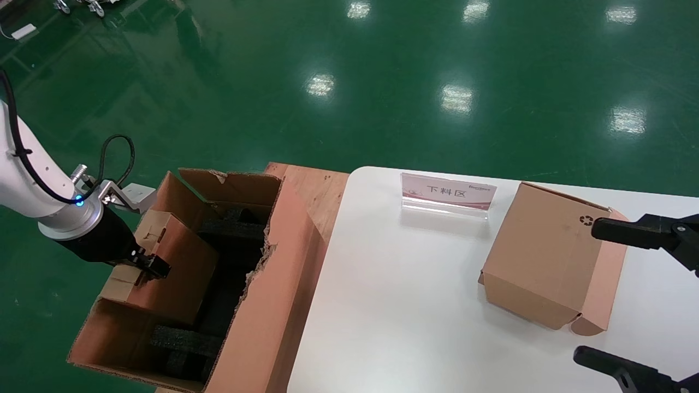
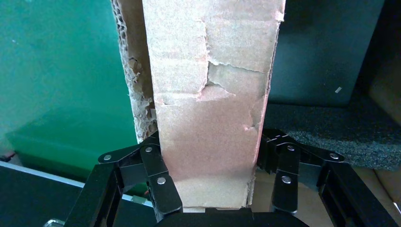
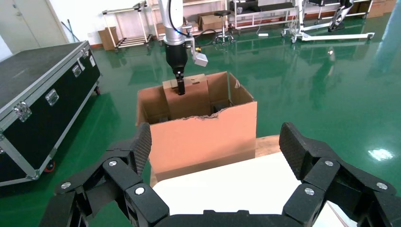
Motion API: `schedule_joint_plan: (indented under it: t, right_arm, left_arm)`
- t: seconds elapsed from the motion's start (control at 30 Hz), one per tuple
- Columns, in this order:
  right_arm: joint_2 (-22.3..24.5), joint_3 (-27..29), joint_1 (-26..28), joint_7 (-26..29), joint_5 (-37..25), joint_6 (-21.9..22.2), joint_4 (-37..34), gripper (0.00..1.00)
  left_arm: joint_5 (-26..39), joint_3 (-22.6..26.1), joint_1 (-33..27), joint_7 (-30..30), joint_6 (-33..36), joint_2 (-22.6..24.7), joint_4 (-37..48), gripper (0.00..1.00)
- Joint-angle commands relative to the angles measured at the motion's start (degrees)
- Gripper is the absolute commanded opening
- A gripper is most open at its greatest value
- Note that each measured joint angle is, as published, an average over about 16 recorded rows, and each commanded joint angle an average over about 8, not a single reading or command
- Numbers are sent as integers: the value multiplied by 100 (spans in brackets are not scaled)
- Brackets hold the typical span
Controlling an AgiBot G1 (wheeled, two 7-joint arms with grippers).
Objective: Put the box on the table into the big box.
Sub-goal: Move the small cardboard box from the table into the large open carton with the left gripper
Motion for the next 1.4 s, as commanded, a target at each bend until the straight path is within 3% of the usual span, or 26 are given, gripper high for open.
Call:
schedule_joint_plan:
  t: [0.03, 0.43, 0.47, 0.7, 0.73, 1.4]
  right_arm:
    - [0, 0, 0, 0, 0, 0, 0, 100]
    - [0, 0, 0, 0, 0, 0, 0, 100]
    - [0, 0, 0, 0, 0, 0, 0, 100]
    - [0, 0, 0, 0, 0, 0, 0, 100]
    - [0, 0, 0, 0, 0, 0, 0, 100]
    - [0, 0, 0, 0, 0, 1, 0, 100]
  left_arm:
    - [15, 8, 24, -40, -22, 12, -18, 0]
    - [162, 100, 252, -396, -185, 99, -65, 0]
    - [173, 108, 274, -430, -195, 111, -63, 5]
    - [239, 152, 387, -640, -237, 193, -47, 92]
    - [246, 156, 398, -661, -239, 202, -45, 100]
    - [291, 184, 470, -802, -259, 263, -40, 100]
